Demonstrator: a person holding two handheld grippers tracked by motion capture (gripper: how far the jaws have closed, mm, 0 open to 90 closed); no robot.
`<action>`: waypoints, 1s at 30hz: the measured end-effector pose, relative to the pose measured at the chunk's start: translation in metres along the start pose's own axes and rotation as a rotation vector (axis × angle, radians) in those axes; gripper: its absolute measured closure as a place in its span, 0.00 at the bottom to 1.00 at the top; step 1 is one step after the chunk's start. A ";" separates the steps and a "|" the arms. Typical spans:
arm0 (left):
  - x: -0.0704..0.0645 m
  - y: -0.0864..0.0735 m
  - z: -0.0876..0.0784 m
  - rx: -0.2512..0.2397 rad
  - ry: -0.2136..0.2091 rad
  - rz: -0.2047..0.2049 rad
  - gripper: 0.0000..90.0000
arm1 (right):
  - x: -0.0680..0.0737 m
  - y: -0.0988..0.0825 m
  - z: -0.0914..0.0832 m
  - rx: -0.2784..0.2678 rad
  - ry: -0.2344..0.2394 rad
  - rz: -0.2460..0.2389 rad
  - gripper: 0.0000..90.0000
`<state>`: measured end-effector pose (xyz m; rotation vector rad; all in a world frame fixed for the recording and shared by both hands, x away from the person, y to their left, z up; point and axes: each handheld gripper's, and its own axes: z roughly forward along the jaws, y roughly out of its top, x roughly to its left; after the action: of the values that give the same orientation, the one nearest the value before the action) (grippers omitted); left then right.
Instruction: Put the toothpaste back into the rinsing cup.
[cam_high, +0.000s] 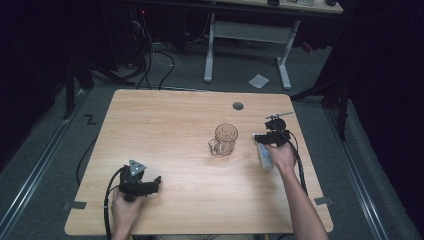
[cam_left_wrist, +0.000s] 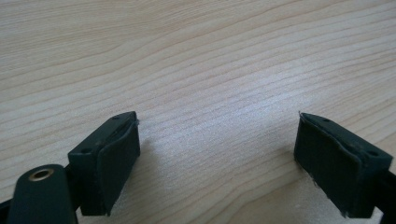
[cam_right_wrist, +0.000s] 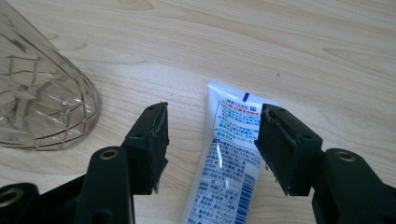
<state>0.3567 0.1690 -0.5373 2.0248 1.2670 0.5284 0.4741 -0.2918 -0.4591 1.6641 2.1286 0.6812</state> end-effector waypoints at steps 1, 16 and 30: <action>0.000 0.000 0.000 0.000 0.000 0.000 0.16 | -0.001 0.001 0.002 0.004 -0.003 0.001 0.47; 0.000 0.000 0.000 0.000 0.000 0.000 0.16 | -0.007 -0.001 0.024 0.074 -0.015 0.090 0.43; 0.000 0.000 0.000 0.001 0.000 0.001 0.16 | -0.006 -0.004 0.040 0.160 -0.075 0.089 0.42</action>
<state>0.3565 0.1690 -0.5373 2.0265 1.2663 0.5288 0.4944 -0.2924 -0.4944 1.8462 2.1157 0.4762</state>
